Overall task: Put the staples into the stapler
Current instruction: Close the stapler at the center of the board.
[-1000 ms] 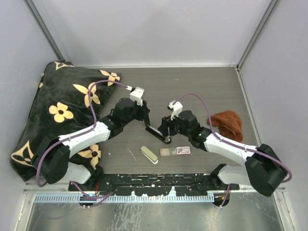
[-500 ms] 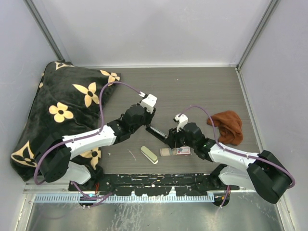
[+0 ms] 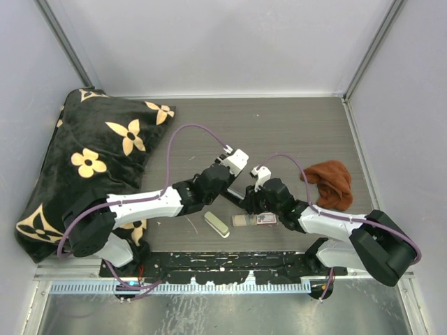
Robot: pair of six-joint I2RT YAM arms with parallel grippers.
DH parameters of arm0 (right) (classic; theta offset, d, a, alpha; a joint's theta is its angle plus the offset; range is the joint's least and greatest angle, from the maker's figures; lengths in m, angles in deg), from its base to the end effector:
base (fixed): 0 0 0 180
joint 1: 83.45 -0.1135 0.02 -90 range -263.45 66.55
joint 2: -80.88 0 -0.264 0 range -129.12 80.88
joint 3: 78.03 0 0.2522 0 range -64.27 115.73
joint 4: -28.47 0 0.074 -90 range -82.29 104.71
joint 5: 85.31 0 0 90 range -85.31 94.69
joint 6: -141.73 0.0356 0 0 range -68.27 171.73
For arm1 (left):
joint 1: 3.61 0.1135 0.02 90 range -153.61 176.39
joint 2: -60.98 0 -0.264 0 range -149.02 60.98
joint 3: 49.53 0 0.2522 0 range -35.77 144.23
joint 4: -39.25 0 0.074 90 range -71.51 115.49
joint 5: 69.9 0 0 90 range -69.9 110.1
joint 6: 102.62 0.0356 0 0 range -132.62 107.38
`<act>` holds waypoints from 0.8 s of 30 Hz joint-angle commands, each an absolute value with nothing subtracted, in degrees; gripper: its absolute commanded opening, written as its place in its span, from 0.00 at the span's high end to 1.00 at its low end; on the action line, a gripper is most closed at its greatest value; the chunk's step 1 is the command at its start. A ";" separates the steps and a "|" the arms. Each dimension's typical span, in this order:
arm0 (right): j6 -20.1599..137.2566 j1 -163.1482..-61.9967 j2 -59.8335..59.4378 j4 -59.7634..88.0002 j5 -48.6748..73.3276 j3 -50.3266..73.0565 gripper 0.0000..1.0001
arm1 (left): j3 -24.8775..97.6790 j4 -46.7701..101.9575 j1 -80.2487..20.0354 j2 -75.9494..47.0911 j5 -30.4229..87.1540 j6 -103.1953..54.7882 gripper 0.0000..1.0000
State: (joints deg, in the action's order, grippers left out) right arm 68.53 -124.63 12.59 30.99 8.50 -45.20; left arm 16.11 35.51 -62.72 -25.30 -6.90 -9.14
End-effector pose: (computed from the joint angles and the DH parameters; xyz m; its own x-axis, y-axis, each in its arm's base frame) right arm 0.1638 0.1464 0.1529 -0.5938 -0.1363 -0.7930 -0.5508 0.7873 0.2772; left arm 0.1859 -0.2793 0.2444 -0.1780 0.4029 -0.8978 0.5642 0.7893 0.2423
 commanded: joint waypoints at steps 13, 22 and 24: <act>72.57 -125.09 12.83 33.61 5.51 -44.10 0.68 | 18.38 29.31 -70.80 -31.21 -11.27 -11.40 0.91; 76.93 -125.10 24.90 23.74 -3.32 -45.63 0.53 | 20.04 27.21 -73.11 -34.35 -13.53 -12.79 0.78; 78.09 -125.11 28.76 19.43 -6.82 -45.78 0.47 | 20.00 27.04 -73.25 -34.53 -13.01 -13.32 0.75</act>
State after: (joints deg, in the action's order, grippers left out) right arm 75.04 -124.88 22.32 25.33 1.31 -45.88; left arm 20.17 31.42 -72.27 -32.36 -18.70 -5.90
